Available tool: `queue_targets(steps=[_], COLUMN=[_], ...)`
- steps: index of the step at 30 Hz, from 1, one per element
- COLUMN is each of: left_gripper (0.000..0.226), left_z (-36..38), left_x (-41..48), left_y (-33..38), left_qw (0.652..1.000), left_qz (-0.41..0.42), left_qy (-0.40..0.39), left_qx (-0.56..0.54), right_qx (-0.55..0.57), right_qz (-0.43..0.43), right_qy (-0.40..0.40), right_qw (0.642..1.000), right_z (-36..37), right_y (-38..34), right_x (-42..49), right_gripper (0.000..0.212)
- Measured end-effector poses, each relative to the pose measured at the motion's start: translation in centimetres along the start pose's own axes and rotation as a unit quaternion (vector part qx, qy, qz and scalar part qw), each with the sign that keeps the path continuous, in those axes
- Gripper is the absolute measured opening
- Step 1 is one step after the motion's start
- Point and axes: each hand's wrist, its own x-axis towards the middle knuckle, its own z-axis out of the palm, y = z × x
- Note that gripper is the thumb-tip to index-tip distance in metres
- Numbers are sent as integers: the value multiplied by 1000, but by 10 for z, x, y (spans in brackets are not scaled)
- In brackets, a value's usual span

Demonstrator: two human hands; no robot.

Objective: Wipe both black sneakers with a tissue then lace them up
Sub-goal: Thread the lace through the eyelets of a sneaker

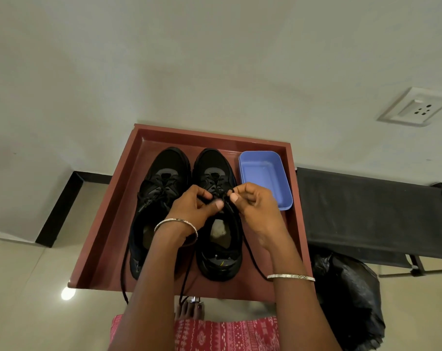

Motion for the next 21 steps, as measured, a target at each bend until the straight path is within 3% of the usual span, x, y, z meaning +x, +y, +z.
queue_targets(steps=[4,14,21], left_gripper=[6,15,19], left_z=[-2,7,-1], left_x=[0,6,0], left_y=[3,1,1], left_qw=[995,975,989], left_qz=[71,149,145], left_qy=[55,67,-12], left_qx=[39,151,-27], right_qx=[14,-15,-32], right_qz=[10,2,6], right_qy=[-26,-23,-25], right_qw=[1000,1000,999], right_z=[-6,-4,-4], right_y=[3,3,6], right_x=[1,4,7], right_gripper=[17,18,15])
